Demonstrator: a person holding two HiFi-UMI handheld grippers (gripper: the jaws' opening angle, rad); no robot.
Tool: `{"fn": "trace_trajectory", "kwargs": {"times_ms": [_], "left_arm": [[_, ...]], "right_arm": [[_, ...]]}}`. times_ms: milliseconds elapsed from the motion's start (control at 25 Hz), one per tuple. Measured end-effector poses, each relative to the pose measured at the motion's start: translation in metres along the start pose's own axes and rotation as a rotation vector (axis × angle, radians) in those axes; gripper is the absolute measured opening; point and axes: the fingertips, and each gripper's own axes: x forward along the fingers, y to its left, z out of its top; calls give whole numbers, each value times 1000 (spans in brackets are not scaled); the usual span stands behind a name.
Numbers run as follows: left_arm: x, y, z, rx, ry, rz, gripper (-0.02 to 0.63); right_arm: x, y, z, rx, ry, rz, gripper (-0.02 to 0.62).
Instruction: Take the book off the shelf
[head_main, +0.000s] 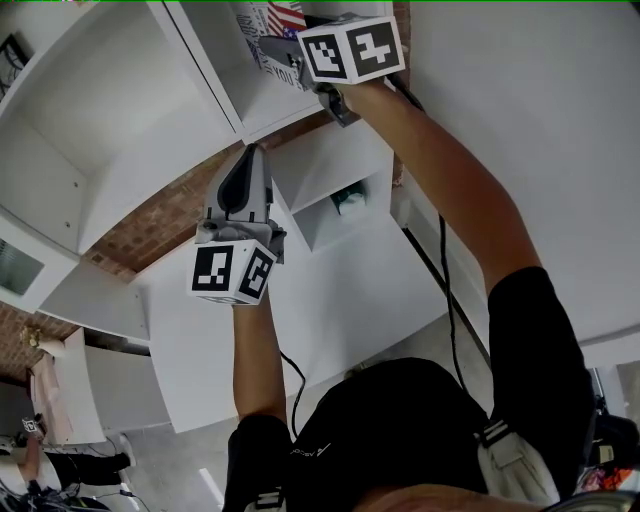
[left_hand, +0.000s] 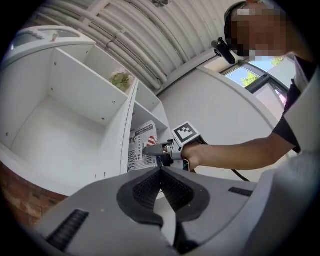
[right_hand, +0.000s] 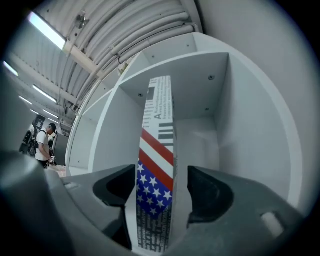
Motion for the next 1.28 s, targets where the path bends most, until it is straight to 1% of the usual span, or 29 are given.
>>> {"fn": "trace_trajectory", "kwargs": {"times_ms": [200, 240, 400, 480, 680, 920, 1040, 1160, 1280], "left_arm": [[-2, 11, -3, -12, 2, -3, -3], [-3, 13, -2, -14, 2, -1, -3], [-7, 19, 2, -21, -1, 6, -3], [-8, 20, 2, -23, -5, 5, -3], [-14, 16, 9, -14, -14, -7, -3], [-23, 8, 19, -6, -29, -18, -3], [-28, -1, 23, -7, -35, -33, -3], [-31, -12, 25, -5, -39, -48, -3], [-34, -23, 24, -1, -40, -63, -3]], "right_arm": [[19, 0, -4, 0, 41, -23, 308], [21, -1, -4, -4, 48, -32, 293], [25, -3, -7, -16, 50, -62, 185], [25, -3, -8, -15, 45, -63, 166], [13, 0, -4, -44, 31, -75, 156], [-29, 5, 14, -28, -45, -76, 156], [-64, 13, 17, -23, -83, -68, 155], [-102, 22, 20, -43, -134, -64, 155], [-136, 29, 15, -49, -170, -59, 155]]}}
